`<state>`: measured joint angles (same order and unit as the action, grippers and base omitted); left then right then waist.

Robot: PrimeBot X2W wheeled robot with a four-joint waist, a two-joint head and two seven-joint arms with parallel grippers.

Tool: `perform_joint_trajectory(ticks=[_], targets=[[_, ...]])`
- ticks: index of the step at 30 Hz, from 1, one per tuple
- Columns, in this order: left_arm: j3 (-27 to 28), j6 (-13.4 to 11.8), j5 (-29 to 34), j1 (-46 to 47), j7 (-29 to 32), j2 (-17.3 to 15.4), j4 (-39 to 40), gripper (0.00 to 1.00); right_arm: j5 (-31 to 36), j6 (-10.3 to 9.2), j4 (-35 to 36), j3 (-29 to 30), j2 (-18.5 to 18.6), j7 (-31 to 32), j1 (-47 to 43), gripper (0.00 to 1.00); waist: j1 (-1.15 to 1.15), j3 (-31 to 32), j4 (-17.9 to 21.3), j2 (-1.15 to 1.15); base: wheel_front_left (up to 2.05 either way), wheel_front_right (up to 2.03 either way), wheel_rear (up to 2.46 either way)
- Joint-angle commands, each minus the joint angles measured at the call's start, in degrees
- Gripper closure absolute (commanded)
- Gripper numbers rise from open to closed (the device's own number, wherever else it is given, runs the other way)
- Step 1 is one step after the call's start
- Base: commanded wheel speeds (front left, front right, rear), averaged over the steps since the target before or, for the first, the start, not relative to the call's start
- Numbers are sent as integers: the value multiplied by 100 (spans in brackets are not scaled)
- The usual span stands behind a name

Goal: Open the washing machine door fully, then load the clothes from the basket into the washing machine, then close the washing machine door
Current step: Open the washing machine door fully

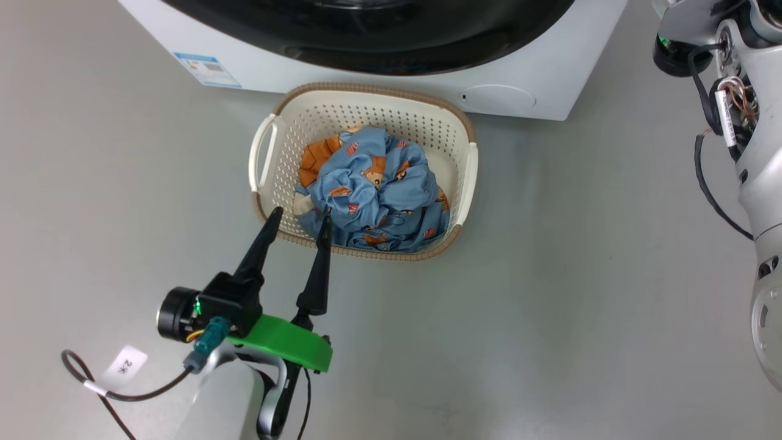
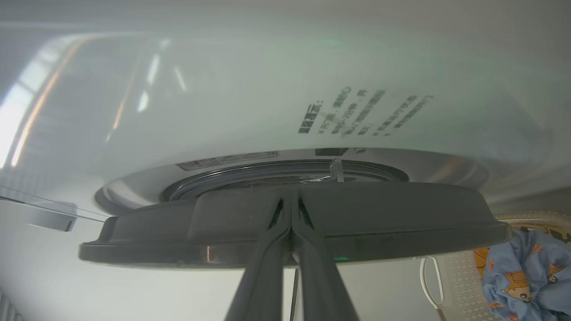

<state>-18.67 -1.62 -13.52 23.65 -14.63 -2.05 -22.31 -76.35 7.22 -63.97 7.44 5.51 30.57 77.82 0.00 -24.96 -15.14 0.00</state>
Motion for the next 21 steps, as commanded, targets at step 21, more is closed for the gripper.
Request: perform_joint_trajectory(ticks=[21], targets=[[-226,-141,-272,238,-37,-83,139,0,98,26,68,-375,-199,334,174,100,0,-184,-165,0,0,0,0]])
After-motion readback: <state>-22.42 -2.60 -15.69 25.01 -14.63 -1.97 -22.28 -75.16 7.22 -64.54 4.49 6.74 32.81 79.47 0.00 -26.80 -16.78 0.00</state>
